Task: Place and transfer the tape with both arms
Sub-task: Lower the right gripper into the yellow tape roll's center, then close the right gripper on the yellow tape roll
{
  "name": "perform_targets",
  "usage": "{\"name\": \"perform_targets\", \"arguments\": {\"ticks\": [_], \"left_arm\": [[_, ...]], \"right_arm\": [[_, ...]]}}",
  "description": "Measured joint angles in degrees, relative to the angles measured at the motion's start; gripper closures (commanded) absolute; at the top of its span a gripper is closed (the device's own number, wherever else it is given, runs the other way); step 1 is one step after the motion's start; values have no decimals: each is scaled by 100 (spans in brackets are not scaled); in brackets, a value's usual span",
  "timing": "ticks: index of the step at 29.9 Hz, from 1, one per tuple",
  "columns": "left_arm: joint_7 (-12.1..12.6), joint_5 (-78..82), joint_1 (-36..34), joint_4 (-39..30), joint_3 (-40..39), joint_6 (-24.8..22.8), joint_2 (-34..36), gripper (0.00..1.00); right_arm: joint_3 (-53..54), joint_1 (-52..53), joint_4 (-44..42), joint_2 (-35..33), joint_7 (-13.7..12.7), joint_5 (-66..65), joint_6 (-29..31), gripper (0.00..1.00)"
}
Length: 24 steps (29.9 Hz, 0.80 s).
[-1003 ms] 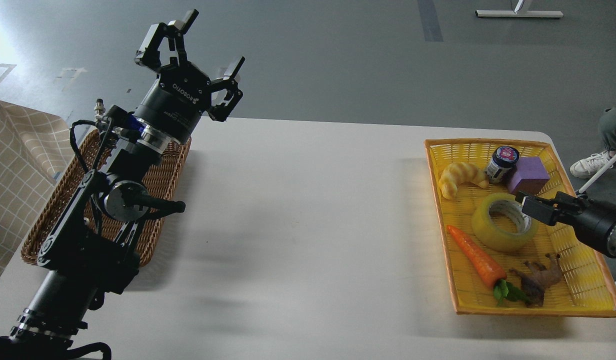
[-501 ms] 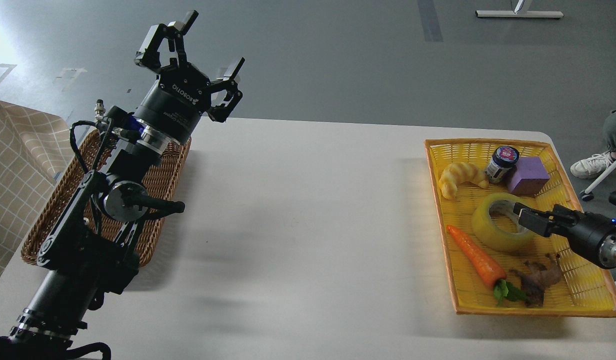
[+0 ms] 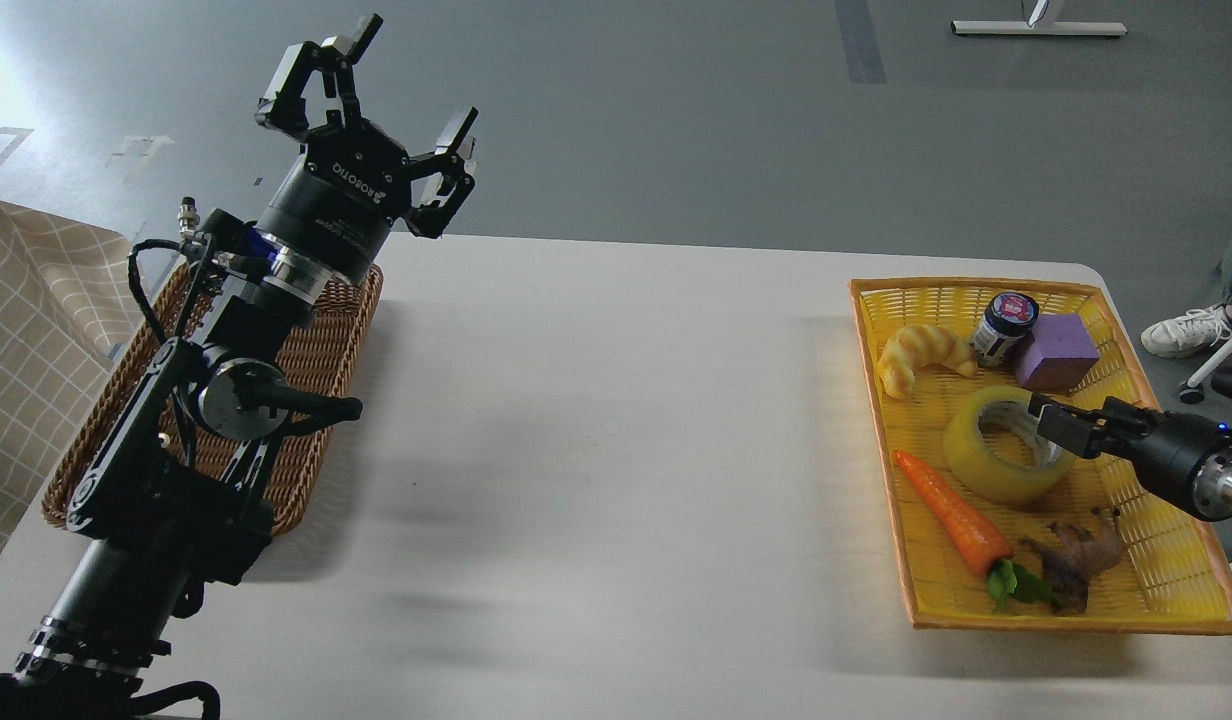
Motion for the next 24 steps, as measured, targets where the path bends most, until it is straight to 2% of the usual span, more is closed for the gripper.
{"name": "perform_targets", "arguments": {"ticks": [24], "left_arm": [[-7,0,-1,21,-53,-2,63,2]], "right_arm": [[-440,139,-76,62,-44,0,16,11]]}}
